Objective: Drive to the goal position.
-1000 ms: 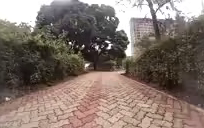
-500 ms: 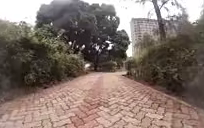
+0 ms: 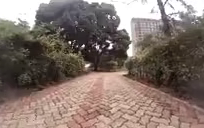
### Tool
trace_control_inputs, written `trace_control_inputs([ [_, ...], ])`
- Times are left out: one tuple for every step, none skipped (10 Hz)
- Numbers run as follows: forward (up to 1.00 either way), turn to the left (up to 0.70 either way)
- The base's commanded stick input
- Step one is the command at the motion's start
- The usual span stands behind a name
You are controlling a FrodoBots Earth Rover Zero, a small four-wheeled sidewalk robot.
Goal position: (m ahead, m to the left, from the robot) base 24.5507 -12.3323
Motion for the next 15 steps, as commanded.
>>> trace_control_inputs([
  [0.70, -0.11],
  [0.70, -0.02],
  [0.70, 0.00],
  [0.70, 0.00],
  [0.70, 0.00],
  [0.70, 0.00],
  [0.70, 0.00],
  [0.70, 0.00],
  [0.70, 0.00],
  [0.70, 0.00],
  [0.70, 0.00],
  [0.70, 0.00],
  [0.70, 0.00],
  [0.70, 0.00],
  [0.70, 0.00],
])
